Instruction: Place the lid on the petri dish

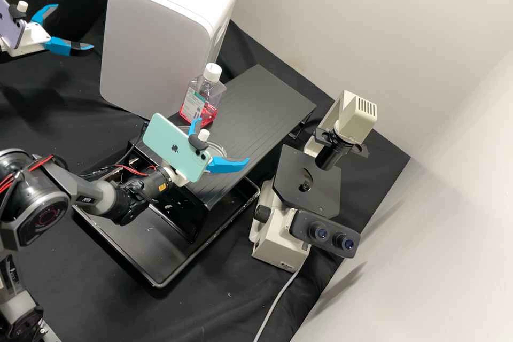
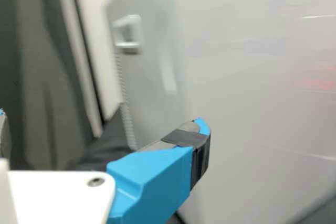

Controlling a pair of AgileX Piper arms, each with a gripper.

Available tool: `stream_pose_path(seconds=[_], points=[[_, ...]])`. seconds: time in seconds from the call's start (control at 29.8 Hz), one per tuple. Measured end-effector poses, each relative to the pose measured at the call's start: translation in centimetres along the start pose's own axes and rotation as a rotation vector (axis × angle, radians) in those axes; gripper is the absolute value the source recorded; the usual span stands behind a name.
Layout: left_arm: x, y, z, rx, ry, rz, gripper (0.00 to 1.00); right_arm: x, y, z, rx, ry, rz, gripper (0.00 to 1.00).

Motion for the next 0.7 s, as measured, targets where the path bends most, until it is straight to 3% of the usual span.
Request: stream_pose_path(seconds=[0.17,0.37,0.7], points=[[-1.5,-0.46,3.2,-0.001,-0.127,0.019,1.00,0.0,0.0,0.0,0.000,0.000,0.000,1.00],[-3.8,-1.86,4.5,0.001,-0.208,0.024,1.00,0.0,0.0,0.0,0.000,0.000,0.000,1.00],[-6.8,-4.50,7.3,0.021,-0.364,-0.096,1.00,0.0,0.0,0.0,0.000,0.000,0.000,1.00]])
